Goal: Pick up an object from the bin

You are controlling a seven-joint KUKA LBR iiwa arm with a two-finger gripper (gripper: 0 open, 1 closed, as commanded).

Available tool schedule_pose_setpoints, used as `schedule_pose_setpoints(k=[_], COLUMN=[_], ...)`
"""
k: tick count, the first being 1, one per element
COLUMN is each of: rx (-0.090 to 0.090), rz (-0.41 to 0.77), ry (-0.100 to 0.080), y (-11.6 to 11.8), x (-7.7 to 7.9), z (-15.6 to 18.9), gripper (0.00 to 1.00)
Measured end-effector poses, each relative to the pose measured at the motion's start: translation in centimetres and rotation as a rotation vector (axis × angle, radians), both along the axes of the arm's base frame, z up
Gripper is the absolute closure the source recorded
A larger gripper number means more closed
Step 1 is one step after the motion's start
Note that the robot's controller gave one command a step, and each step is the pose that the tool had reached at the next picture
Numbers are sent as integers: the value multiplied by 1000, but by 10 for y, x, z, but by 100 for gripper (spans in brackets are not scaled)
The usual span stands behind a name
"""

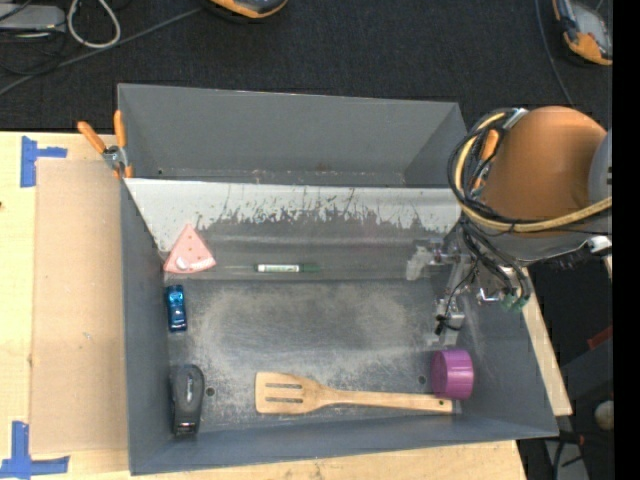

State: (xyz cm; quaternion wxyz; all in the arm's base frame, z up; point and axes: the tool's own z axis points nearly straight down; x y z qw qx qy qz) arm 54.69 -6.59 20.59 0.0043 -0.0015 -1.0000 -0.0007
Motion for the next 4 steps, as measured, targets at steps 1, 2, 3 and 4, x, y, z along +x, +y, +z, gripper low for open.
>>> schedule_pose_setpoints(k=[1, 2, 3, 4], rx=[-3, 0, 0, -1], rz=[7, 115, 88, 163], ry=[-15, -9, -17, 0], y=[2, 79, 141, 150], x=[1, -35, -50, -52], z=[1, -106, -82, -100], gripper=[0, 0, 0, 0])
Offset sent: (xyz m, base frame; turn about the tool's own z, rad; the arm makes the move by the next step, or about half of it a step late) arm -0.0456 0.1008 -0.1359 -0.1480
